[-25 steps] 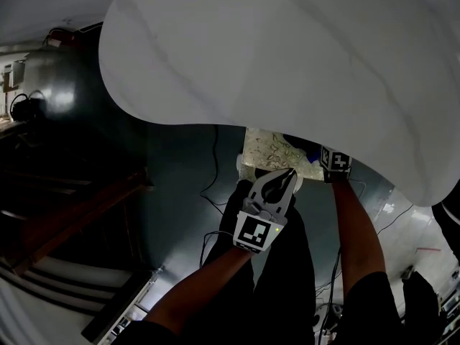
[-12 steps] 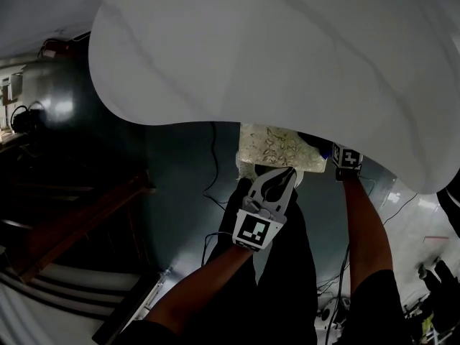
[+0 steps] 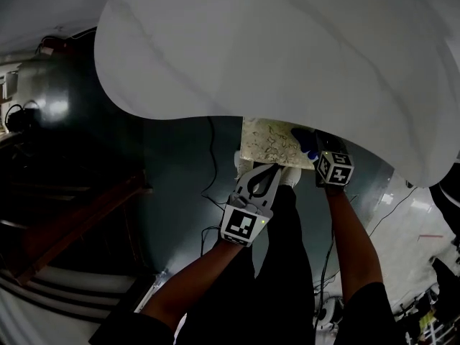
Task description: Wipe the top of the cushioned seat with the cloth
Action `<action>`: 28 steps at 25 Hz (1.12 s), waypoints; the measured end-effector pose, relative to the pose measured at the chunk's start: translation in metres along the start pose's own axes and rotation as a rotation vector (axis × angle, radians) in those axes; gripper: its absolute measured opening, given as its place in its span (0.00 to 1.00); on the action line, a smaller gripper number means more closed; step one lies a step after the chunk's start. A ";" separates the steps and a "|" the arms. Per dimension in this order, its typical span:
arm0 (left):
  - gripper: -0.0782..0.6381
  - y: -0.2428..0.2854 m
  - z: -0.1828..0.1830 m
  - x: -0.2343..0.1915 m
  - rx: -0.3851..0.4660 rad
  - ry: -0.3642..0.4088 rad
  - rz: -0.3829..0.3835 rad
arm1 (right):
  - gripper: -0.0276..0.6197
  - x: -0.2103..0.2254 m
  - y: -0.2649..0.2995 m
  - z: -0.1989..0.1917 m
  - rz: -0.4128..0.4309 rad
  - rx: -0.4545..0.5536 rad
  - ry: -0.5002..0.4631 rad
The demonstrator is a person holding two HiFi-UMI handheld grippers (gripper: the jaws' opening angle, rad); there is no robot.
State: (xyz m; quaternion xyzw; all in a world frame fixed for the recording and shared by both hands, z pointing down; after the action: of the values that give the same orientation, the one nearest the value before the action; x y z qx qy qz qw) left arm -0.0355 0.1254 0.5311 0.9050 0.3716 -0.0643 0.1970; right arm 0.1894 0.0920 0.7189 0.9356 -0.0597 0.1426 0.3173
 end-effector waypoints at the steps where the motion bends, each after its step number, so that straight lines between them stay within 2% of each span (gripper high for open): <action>1: 0.14 -0.004 0.000 -0.006 -0.005 0.003 0.005 | 0.24 -0.014 0.000 0.002 0.013 0.018 0.027; 8: 0.14 -0.037 -0.002 -0.043 0.011 -0.010 0.032 | 0.24 -0.114 0.012 0.006 0.124 0.047 0.072; 15: 0.14 -0.074 0.001 -0.080 0.022 -0.025 0.086 | 0.24 -0.195 0.029 -0.015 0.211 -0.035 0.111; 20: 0.14 -0.091 -0.005 -0.105 0.026 -0.041 0.112 | 0.24 -0.245 0.051 -0.041 0.310 -0.129 0.044; 22: 0.14 -0.094 -0.009 -0.110 0.031 -0.044 0.118 | 0.24 -0.254 0.061 -0.054 0.319 -0.158 0.033; 28: 0.14 -0.109 -0.032 -0.124 0.012 -0.066 0.142 | 0.24 -0.256 0.082 -0.106 0.256 -0.240 0.062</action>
State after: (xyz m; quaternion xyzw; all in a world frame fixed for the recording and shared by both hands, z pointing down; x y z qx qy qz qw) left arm -0.2019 0.1286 0.5595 0.9277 0.2992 -0.0820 0.2079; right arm -0.0949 0.0971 0.7682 0.8708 -0.1852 0.2026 0.4078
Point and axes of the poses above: the fingertips, and each gripper's own axes: y forward along the fingers, x to its right, z out of its top, the point moved 8 cm from there along -y, backward along the fingers, and after that the axes turned 14 degrees about x, right-handed, at the moved point
